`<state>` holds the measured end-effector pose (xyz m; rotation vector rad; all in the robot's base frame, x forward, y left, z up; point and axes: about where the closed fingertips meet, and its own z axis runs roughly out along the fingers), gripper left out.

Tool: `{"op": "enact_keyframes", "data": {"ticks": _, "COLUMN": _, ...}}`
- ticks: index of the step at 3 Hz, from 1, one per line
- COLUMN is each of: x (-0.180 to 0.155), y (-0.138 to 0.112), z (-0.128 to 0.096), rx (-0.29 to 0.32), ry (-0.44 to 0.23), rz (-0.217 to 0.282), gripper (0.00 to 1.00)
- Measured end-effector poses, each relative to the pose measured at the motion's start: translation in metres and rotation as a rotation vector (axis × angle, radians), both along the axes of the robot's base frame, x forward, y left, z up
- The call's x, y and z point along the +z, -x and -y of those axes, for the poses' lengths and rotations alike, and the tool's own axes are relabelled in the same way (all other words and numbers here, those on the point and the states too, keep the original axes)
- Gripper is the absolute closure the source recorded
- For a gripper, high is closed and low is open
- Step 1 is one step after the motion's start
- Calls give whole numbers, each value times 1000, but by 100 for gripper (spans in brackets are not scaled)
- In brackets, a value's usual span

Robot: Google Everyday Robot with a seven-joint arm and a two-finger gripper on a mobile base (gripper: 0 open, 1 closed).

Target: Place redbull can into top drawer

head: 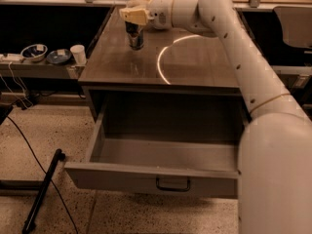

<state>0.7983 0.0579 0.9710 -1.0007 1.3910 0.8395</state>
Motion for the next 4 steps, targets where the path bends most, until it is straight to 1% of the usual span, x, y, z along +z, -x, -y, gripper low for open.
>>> {"op": "enact_keyframes", "data": {"ticks": 1, "x": -1, "y": 39, "z": 13, "rx": 55, "ry": -1, "rz": 93, "gripper": 100}}
{"op": "enact_keyframes", "data": {"ticks": 2, "x": 4, "y": 89, "z": 41, "rx": 46, "ry": 45, "rz": 127, "gripper": 100}}
{"op": "enact_keyframes", "data": {"ticks": 3, "x": -12, "y": 156, "z": 56, "rx": 98, "ry": 82, "rz": 86, "gripper": 100}}
{"op": "enact_keyframes", "data": {"ticks": 4, "x": -37, "y": 216, "z": 55, "rx": 195, "ry": 110, "rz": 48, "gripper": 100}}
